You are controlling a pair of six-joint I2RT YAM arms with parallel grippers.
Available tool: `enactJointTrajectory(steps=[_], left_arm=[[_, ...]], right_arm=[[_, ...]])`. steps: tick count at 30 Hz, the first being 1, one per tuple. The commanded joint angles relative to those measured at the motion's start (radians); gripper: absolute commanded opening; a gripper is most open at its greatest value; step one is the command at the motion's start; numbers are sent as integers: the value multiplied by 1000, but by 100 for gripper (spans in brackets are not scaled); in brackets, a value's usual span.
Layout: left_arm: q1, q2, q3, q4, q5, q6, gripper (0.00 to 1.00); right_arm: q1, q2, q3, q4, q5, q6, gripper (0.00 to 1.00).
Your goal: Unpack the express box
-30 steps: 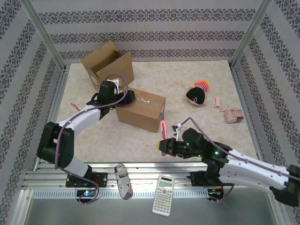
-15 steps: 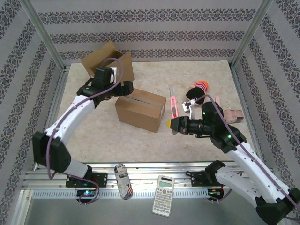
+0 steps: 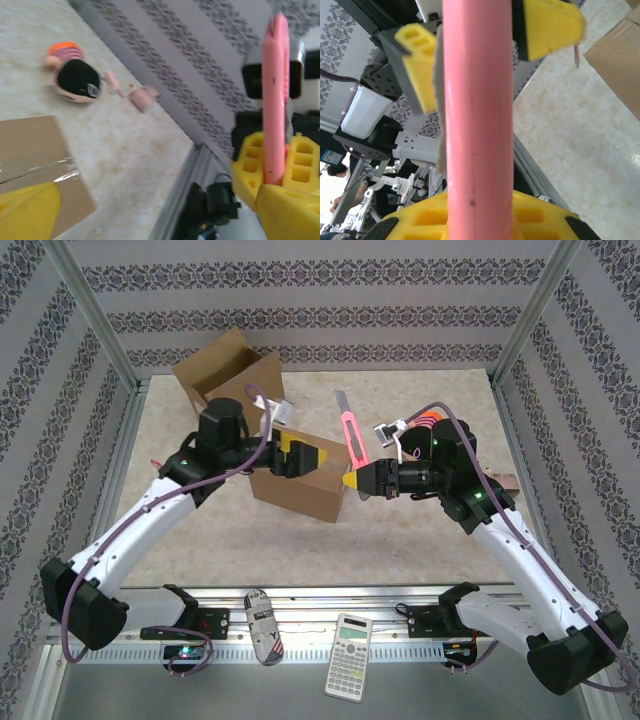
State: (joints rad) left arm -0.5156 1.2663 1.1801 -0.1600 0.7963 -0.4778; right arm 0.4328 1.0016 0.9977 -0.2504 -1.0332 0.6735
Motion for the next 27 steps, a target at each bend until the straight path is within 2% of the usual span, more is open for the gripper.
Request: enactJointTrajectory(steps=[1,7,15,18,20,24,27], left_arm=[[-33,17,14,244,80,-75,100],[-35,34,-15,483,96,-194,100],[-35,67,-6,530,91,-234,98],[-35,77,-12,558,97,-256,83],[-35,76,-16,564,98,-263,60],[-35,55,-32,565,77,-257,34],[-35,37,-38,546,52,-242,8]], right_arm=[[38,22,34,84,-32,-23,0],[79,61,35,115,7,-22,0],[112,92,49,155,10,-14,0],[112,92,55,165,19,-11,0],[112,96,64,172,21,-7,0],[115,108,73,183,21,-2,0],[118,111,68,191,26,4,0]])
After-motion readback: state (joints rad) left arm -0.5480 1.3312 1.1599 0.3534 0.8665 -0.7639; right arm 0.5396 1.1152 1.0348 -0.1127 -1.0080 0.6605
